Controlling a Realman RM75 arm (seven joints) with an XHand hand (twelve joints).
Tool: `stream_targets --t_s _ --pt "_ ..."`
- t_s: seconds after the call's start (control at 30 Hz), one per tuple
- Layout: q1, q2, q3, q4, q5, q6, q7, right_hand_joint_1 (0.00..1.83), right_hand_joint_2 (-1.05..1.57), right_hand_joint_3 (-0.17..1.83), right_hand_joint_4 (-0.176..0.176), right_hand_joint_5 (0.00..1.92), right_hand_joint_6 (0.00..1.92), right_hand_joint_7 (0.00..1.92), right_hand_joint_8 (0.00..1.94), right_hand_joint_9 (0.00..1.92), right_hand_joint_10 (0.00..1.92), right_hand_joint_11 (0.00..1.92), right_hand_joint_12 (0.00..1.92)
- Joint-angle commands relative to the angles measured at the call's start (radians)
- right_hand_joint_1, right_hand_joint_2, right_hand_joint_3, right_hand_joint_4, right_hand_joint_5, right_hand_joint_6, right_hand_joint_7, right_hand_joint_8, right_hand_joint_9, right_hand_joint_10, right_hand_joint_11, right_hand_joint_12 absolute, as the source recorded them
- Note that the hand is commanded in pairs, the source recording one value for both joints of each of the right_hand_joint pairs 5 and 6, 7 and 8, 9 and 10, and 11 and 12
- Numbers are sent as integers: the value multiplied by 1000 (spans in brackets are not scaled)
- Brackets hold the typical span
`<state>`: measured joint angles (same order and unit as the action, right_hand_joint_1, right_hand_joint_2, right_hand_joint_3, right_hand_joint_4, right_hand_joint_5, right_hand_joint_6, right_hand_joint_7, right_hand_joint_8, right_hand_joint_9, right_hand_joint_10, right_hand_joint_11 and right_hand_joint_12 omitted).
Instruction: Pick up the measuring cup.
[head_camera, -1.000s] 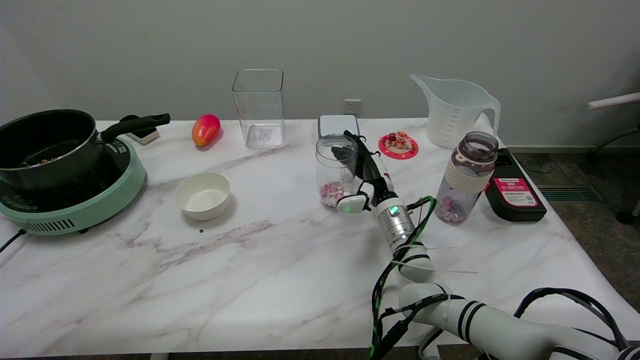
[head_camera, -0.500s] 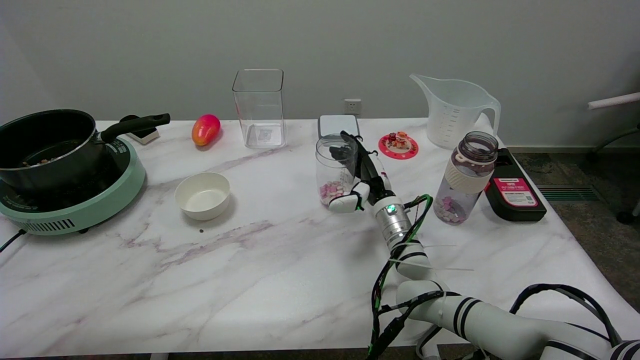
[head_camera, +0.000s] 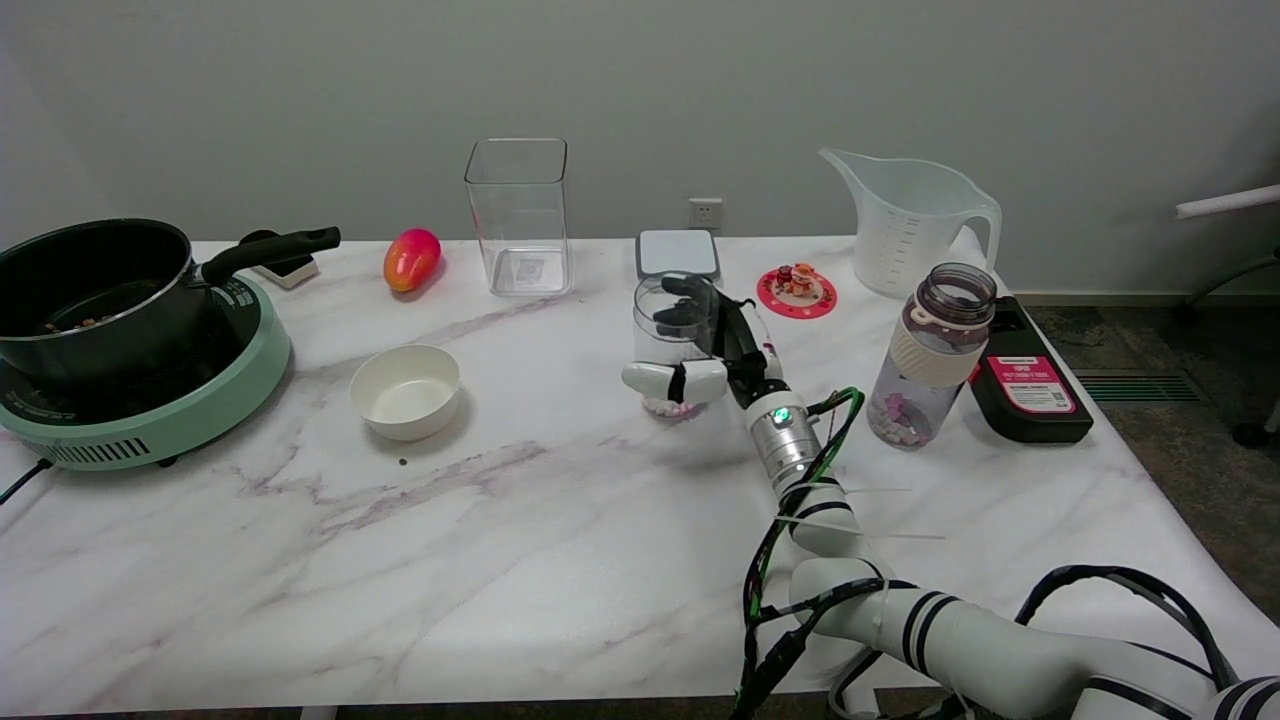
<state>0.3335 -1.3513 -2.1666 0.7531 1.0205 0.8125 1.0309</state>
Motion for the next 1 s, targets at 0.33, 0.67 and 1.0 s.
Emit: stream_targets --t_s 0.33,0.67,1.0 --pt "16 -4 16 -16 18 -1 2 1288 260 645 0 1007 1007 1193 1193 1076 1076 790 790" --pt "35 2 16 40 15 3 3 1297 867 516 0 1451 1451 1477 1477 1336 1336 1097 1097" --pt "118 46 17 229 6 -18 -7 1305 991 468 0 1471 1471 1518 1518 1372 1372 1127 1127"
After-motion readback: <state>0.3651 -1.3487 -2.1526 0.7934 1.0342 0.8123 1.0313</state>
